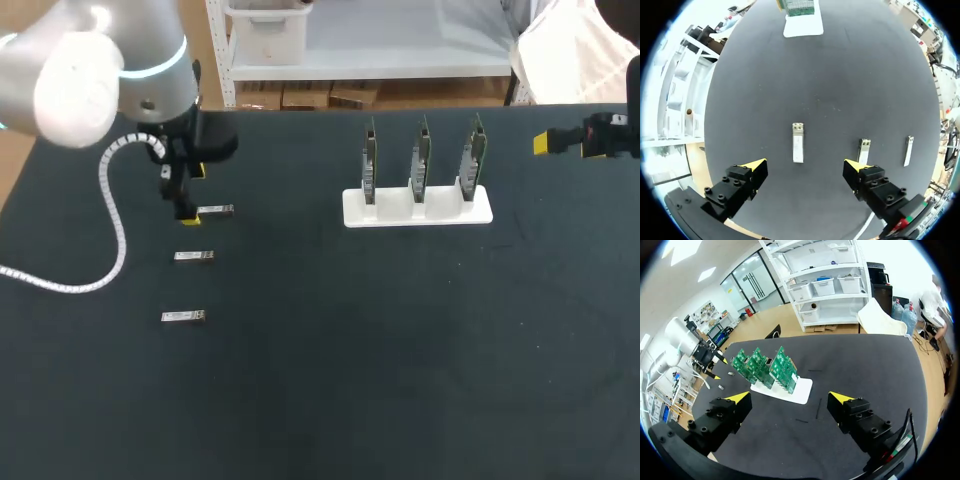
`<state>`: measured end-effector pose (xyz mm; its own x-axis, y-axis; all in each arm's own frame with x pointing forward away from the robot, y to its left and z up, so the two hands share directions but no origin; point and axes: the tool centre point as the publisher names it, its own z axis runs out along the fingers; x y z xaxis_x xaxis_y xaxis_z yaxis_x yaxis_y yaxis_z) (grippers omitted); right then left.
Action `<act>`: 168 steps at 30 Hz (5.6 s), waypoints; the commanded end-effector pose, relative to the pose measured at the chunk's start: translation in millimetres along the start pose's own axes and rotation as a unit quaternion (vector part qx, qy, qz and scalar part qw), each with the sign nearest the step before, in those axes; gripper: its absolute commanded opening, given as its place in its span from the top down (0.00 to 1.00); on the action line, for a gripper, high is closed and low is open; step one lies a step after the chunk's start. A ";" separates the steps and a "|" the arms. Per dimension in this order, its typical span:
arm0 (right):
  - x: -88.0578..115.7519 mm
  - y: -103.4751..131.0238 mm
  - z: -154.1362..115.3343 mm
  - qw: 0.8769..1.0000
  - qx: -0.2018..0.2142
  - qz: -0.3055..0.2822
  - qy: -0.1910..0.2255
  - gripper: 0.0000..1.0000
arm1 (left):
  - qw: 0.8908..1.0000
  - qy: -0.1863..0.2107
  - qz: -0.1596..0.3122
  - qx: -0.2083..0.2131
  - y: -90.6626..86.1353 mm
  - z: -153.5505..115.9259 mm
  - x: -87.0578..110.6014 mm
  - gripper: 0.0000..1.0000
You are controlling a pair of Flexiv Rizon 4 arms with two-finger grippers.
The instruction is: Pick up the optical module with the left hand, and insert it into the network port with the right hand.
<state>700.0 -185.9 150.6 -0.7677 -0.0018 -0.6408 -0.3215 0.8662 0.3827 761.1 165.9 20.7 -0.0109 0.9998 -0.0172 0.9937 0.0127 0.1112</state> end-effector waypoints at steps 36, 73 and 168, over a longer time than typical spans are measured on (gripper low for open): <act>0.2 1.0 -0.3 1.000 0.002 0.000 0.000 0.00 | 0.999 0.016 -0.047 0.013 10.5 25.6 -5.8 0.00; 0.2 1.0 -0.3 1.000 0.002 0.000 0.000 0.00 | 0.996 0.007 -0.067 0.055 4.0 41.4 -6.7 0.00; 0.2 1.0 -0.3 1.000 0.002 0.000 0.000 0.00 | 0.749 -0.661 -0.032 0.023 36.5 -192.0 -200.9 1.00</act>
<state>700.0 -186.0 150.7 -0.7677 -0.0017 -0.6409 -0.3215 0.8661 0.3828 771.1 -21.0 224.2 0.0251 0.1366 -0.9903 0.9990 0.0338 0.0300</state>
